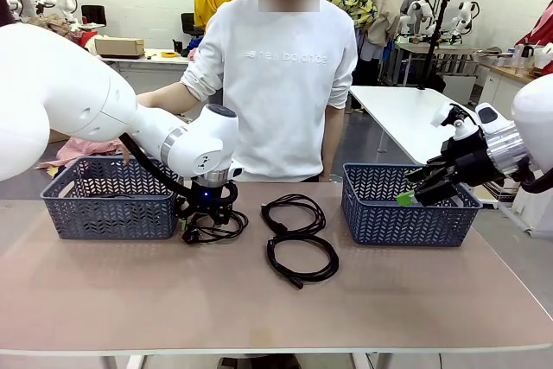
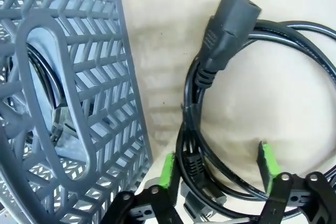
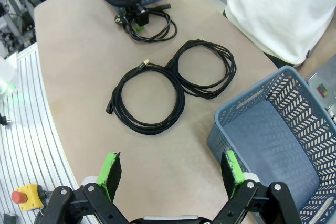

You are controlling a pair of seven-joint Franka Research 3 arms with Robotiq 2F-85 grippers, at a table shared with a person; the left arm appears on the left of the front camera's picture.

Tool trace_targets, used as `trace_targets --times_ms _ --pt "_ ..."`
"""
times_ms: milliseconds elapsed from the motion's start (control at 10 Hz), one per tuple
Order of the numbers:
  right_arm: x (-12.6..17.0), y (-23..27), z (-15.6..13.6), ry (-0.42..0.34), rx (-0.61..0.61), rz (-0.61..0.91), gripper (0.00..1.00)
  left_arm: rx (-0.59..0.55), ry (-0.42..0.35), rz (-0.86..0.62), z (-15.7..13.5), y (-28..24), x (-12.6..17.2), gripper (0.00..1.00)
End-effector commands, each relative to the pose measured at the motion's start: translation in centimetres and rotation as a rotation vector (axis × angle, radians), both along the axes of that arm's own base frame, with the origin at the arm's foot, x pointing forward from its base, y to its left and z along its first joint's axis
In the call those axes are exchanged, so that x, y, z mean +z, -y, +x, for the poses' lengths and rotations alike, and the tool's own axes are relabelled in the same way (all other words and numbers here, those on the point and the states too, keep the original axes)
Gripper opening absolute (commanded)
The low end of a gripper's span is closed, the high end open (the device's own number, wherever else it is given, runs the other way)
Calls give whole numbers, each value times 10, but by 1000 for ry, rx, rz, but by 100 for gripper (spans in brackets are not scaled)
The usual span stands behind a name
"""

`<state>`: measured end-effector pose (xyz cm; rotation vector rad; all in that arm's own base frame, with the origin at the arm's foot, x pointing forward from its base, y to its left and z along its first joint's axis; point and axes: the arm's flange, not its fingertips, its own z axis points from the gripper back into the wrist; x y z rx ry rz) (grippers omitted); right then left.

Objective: Organize the cables according to human instructions.
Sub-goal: Pick up a bundle of cables and place it in the basket indicated by the human.

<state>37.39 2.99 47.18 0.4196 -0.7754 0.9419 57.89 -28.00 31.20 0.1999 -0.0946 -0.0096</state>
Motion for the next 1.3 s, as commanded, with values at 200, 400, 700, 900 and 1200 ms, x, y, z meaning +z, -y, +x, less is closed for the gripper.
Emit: trace_targets --times_ms 200,400,700,900,1200 --pt "0 0 4 20 19 15 100 21 -11 2 3 -2 -1 37" --pt "0 0 4 20 19 15 100 24 -10 -1 3 -3 -1 19" --pt "0 0 4 20 19 15 100 23 -4 -15 2 -5 0 8" --pt "0 0 4 20 19 15 100 23 0 -35 1 -7 3 0" --pt "0 0 4 20 19 15 100 -3 -3 -85 0 -7 19 0"
